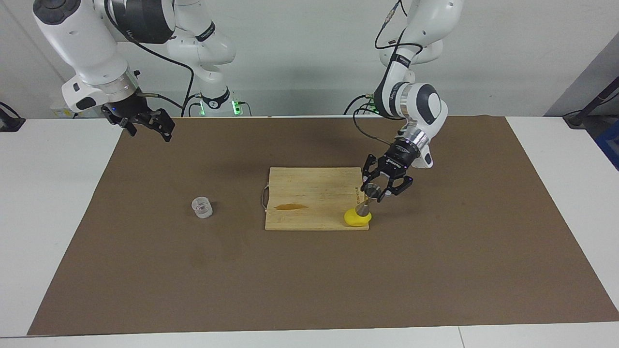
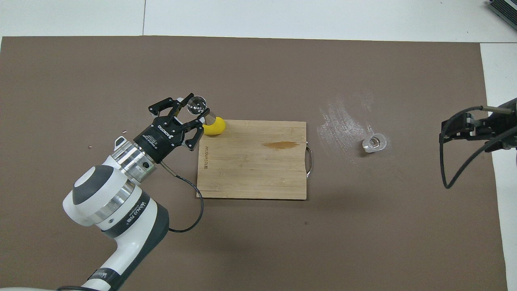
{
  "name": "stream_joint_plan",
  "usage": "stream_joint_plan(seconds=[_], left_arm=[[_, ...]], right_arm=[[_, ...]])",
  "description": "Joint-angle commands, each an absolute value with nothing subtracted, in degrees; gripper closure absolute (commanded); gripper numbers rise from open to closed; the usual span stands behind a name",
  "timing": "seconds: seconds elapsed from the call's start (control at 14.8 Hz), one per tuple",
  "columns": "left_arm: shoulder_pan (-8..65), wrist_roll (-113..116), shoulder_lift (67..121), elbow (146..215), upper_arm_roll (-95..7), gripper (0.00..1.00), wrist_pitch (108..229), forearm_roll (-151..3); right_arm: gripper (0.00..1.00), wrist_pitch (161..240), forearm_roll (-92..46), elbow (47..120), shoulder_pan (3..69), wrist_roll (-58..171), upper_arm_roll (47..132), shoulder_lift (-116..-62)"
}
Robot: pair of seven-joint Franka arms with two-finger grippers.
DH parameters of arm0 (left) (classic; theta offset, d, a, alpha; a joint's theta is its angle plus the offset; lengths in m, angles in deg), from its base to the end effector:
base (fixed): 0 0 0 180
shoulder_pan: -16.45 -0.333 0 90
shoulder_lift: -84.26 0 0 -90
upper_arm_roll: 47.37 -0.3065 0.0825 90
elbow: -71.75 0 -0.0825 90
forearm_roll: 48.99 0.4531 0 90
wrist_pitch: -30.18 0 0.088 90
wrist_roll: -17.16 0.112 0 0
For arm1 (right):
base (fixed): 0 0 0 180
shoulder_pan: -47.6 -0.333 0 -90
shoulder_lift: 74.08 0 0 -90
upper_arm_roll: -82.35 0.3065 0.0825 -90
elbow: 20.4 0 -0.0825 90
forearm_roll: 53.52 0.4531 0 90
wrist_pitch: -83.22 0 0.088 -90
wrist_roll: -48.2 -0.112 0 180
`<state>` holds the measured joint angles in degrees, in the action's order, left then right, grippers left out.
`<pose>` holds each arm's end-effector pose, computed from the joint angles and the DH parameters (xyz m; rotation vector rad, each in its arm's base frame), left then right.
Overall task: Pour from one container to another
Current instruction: 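Carry the metal cup onto the cutting board and open the left gripper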
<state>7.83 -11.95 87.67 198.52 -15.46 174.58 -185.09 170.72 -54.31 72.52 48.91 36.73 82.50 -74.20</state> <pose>0.5583 -0.2356 0.3147 0.7580 1.6230 -0.5775 0.6166 -0.0141 0.5777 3.0968 -0.3426 -0.1482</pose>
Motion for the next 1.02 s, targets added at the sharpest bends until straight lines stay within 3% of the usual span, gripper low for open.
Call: stream_joint_plan(seconds=[0.0, 0.07, 0.2, 0.27, 0.54, 0.95], left_arm=[[10.55, -13.08, 87.51, 197.09, -13.54, 1.0, 177.38, -186.45], [12.65, -12.99, 87.86, 196.38, -13.53, 1.0, 178.87, -186.54], [16.69, -12.38, 88.21, 195.15, -13.53, 1.0, 181.78, -188.72], [18.63, -12.2, 88.39, 194.97, -13.62, 1.0, 182.22, -189.78], [23.3, -11.41, 92.77, 193.39, -13.88, 1.0, 181.44, -194.1], [24.27, -3.5, 98.93, 190.23, -14.06, 1.0, 178.27, -194.36]], right_arm=[[0.0, 170.93, -53.26, 74.26, 50.06, 37.92, 82.88, -72.58], [0.0, 171.37, -53.26, 74.26, 49.98, 37.39, 82.88, -72.58], [0.12, 172.59, -53.26, 74.26, 49.89, 35.2, 82.88, -72.67], [0.12, 173.3, -53.26, 74.26, 49.98, 33.97, 82.88, -72.67], [0.11, 172.87, -53.26, 74.18, 49.36, 24.33, 82.88, -72.76], [0.03, 172.95, -48.62, 74.17, 49.36, -2.91, 82.96, -72.93]])
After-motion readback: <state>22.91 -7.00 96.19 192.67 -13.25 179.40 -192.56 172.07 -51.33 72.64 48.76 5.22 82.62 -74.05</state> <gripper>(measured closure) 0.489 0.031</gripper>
